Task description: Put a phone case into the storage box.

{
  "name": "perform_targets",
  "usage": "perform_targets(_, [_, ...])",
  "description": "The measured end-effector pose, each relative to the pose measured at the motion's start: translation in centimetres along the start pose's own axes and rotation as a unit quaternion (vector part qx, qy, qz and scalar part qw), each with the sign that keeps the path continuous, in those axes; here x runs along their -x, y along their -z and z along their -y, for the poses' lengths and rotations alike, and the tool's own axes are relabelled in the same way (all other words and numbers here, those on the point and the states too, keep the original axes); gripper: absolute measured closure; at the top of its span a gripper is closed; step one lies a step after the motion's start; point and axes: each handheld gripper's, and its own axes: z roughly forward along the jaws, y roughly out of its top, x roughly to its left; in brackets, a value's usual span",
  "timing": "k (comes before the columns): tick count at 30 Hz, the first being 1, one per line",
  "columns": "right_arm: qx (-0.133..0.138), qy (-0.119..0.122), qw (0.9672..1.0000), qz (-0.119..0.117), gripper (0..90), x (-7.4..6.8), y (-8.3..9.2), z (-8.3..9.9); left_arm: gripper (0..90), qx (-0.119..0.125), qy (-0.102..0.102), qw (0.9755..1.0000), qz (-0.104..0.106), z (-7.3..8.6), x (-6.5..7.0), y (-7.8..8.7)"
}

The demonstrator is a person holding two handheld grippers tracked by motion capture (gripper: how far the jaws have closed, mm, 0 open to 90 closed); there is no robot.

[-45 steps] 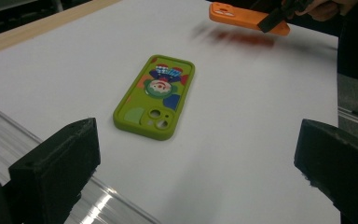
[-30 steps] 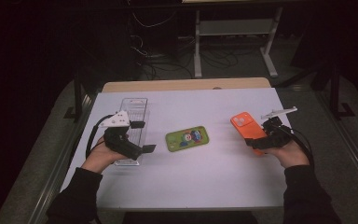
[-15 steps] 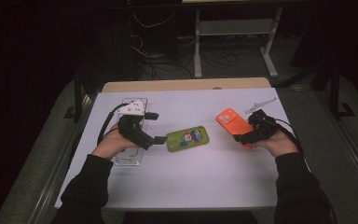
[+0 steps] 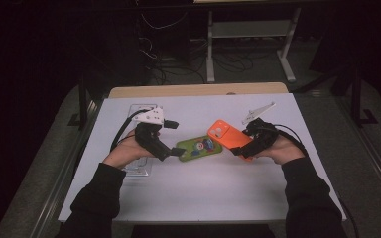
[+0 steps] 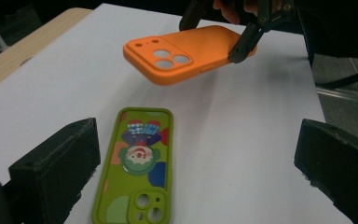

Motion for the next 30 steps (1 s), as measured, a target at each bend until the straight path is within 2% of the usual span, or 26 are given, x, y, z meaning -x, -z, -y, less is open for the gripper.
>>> perform_targets(3, [-0.013,0.022,0.9996,-0.012,15.3,-0.6,-0.6,-0.1,0.0,-0.003,-0.008,0.9999,0.008,-0.1,0.3,-0.2])
perform_targets(5, [-0.019,0.049,0.9985,-0.016,15.3,-0.8,-1.0,-0.1,0.0,-0.006,-0.009,0.9999,0.013,-0.2,0.6,-0.4])
perform_targets(11, [-0.027,0.1,0.9938,-0.041,15.2,-1.6,-1.8,0.0,0.0,-0.019,-0.023,0.9992,0.025,-0.2,1.1,-0.8])
perform_targets(17, [-0.034,0.134,0.9883,-0.066,15.2,-2.7,-2.5,0.0,0.0,-0.026,-0.026,0.9984,0.043,-0.2,1.6,-1.6])
perform_targets(22, [-0.038,0.153,0.9846,-0.075,15.2,-3.7,-2.8,-0.2,0.0,-0.042,-0.037,0.9968,0.057,-0.2,2.1,-2.0])
perform_targets(23, [-0.04,0.156,0.9839,-0.077,15.2,-4.0,-2.8,-0.3,0.0,-0.04,-0.032,0.9969,0.059,-0.1,2.3,-2.2])
perform_targets(25, [-0.04,0.165,0.9824,-0.078,15.2,-4.4,-2.8,-0.5,0.0,-0.048,-0.041,0.9961,0.062,-0.2,2.3,-2.2])
perform_targets(27, [-0.042,0.174,0.9807,-0.08,15.2,-4.9,-2.8,-0.6,0.0,-0.049,-0.037,0.996,0.065,-0.1,2.5,-2.4])
perform_targets(30, [-0.038,0.186,0.9782,-0.083,15.2,-5.4,-2.8,-0.8,0.0,-0.059,-0.045,0.995,0.068,-0.1,2.6,-2.7])
